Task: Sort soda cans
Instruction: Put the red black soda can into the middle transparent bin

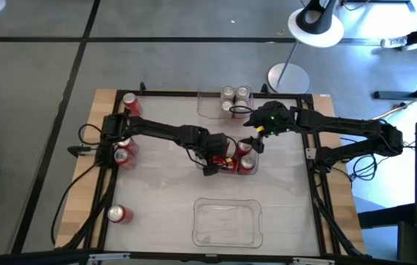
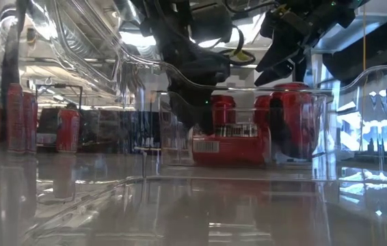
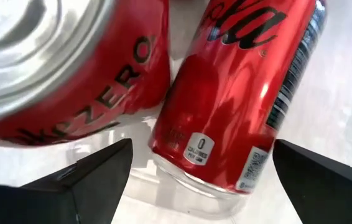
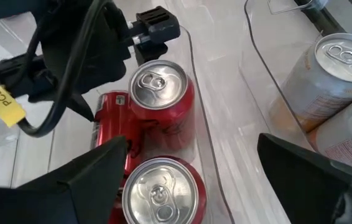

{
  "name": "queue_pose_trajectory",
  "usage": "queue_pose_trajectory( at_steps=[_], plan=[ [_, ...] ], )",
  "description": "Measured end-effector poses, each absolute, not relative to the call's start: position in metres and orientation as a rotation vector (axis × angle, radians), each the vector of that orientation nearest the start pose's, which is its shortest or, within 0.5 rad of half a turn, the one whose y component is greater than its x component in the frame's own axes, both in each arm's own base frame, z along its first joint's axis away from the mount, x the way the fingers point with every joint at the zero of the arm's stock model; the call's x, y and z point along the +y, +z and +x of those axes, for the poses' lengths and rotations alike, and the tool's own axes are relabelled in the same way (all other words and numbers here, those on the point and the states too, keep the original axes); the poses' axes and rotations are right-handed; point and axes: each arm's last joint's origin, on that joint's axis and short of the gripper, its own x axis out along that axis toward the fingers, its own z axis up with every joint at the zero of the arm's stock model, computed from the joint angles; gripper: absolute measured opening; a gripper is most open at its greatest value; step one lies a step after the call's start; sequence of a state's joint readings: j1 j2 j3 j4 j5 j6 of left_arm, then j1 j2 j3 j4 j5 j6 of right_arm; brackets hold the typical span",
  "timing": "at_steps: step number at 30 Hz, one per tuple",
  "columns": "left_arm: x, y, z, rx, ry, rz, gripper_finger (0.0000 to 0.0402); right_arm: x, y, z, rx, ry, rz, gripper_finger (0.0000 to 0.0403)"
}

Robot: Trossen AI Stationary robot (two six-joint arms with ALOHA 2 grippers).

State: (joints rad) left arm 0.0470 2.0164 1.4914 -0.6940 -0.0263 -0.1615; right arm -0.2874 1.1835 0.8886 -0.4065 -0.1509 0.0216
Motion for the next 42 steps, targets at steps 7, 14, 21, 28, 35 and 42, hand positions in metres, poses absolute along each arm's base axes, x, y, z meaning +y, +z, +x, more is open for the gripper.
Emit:
queue_pose_trajectory(
  at_steps=[7,14,21,28,35,42],
  plan=[
    [0.011,0.171,0.415,1.202,0.008,-0.138,0.0372,-0.066,0.272,0.237,0.684,-0.138,0.173,0.036],
    [0.008,0.147,0.417,1.273,-0.043,-0.145,0.0372,-0.065,0.272,0.237,0.686,-0.138,0.174,0.036],
    [0.005,0.144,0.418,1.28,-0.047,-0.143,0.0351,-0.065,0.271,0.236,0.692,-0.138,0.175,0.036],
    [0.004,0.153,0.416,1.265,-0.042,-0.153,0.0299,-0.065,0.272,0.236,0.69,-0.138,0.175,0.036],
    [0.004,0.178,0.405,1.253,-0.022,-0.137,0.0299,-0.065,0.272,0.237,0.69,-0.137,0.173,0.036],
    [-0.003,0.203,0.394,1.248,-0.037,-0.129,0.0299,-0.066,0.273,0.237,0.674,-0.137,0.168,0.036]
  ],
)
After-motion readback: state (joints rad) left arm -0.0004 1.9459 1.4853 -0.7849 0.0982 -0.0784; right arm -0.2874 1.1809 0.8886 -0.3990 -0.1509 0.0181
